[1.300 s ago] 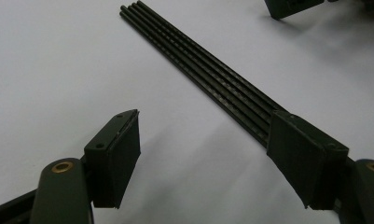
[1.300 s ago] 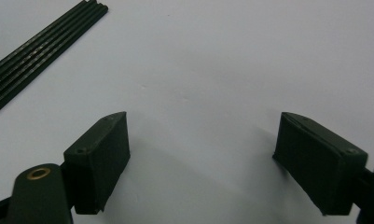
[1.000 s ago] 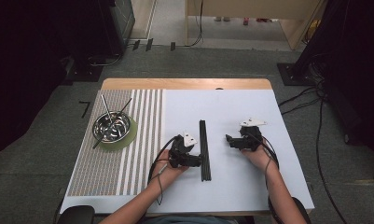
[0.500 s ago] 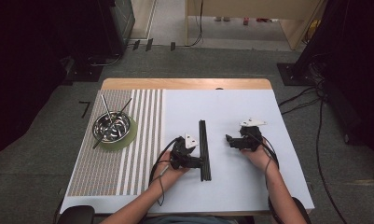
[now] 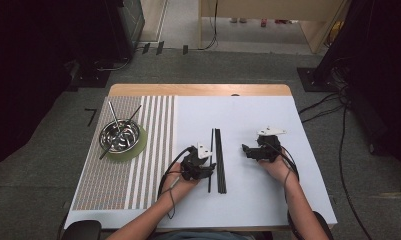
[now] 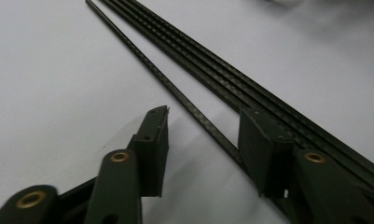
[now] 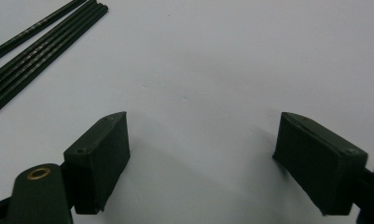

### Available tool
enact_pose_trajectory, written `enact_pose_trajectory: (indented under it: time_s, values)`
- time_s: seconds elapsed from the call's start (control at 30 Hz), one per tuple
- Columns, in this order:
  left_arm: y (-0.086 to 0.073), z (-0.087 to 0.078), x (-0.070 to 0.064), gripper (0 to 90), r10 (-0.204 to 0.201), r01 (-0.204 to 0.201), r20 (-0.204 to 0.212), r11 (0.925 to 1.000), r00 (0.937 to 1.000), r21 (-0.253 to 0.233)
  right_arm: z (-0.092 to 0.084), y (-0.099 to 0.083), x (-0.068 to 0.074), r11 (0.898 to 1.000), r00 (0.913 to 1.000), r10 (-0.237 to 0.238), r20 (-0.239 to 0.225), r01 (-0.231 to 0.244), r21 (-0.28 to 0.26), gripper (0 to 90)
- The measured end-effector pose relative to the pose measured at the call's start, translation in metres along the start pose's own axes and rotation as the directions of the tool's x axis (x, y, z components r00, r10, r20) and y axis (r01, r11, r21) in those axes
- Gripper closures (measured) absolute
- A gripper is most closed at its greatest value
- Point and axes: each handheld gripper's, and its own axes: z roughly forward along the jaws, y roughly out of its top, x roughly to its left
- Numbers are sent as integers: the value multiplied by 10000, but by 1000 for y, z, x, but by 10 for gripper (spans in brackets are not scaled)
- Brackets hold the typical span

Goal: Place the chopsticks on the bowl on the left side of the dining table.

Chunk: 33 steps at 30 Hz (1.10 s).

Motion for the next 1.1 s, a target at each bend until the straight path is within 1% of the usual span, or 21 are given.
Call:
enact_pose_trajectory:
  time_s: [0.07,0.17,0.23,0.27,0.3,0.37,0.47,0.53,0.67,0.97,1.0,1.1]
  values:
    - [0,-1,2,643,-21,21,7,10000,10000,34,0,0,0,10000,10000,3,-1,-3,-1,175]
    - [-1,-4,8,726,-67,66,153,9999,9999,107,0,0,0,10000,10000,6,-4,-6,0,175]
    - [-1,-5,13,784,-341,335,305,9993,9990,177,0,0,0,10000,10000,3,-2,-3,0,175]
    - [-1,-5,16,791,-574,563,505,9982,9971,229,0,0,0,10000,10000,5,-4,-5,0,175]
    - [0,-5,17,790,-625,611,560,9978,9965,274,0,0,0,10000,10000,6,-4,-6,0,175]
    - [0,-6,18,798,-566,549,509,9979,9971,339,0,0,0,10000,10000,7,-5,-7,0,175]
    - [0,-7,20,806,-630,610,504,9973,9967,405,0,0,0,10000,10000,5,-3,-5,-2,175]
    - [0,-8,22,814,-644,624,442,9970,9969,454,0,0,0,10000,10000,3,-4,-3,-1,175]
    - [0,-10,29,832,-912,894,338,9947,9953,515,0,0,0,10000,10000,3,-5,-3,-2,175]
    - [-1,-13,42,853,-1188,1176,141,9909,9928,653,0,0,0,10000,10000,4,-5,-4,1,175]
    - [-1,-14,44,854,-1204,1193,127,9904,9926,700,0,0,0,10000,10000,4,-5,-4,-1,175]
    - [-1,-15,47,859,-1081,1080,-29,9908,9941,816,0,0,0,10000,10000,15,-5,-15,1,175]
